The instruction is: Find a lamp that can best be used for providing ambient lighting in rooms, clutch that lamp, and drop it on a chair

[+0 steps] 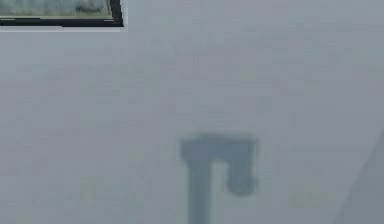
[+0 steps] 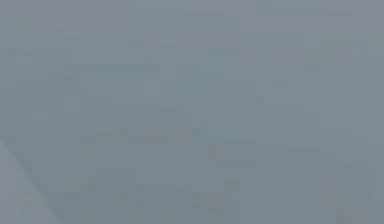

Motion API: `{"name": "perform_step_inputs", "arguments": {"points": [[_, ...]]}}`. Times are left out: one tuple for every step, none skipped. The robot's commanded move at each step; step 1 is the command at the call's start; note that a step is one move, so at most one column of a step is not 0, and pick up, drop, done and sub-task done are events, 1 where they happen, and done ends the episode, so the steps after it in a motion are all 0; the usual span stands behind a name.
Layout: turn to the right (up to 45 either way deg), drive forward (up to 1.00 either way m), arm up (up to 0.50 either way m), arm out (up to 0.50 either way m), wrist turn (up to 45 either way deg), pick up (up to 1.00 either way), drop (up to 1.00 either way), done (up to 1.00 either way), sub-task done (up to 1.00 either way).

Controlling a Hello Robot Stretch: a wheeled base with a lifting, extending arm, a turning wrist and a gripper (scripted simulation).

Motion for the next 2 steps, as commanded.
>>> {"name": "perform_step_inputs", "arguments": {"points": [[-45.0,0.0,0.0,0.0,0.0,0.0,0.0,0.0,0.0],[-45.0,0.0,0.0,0.0,0.0,0.0,0.0,0.0,0.0]]}}
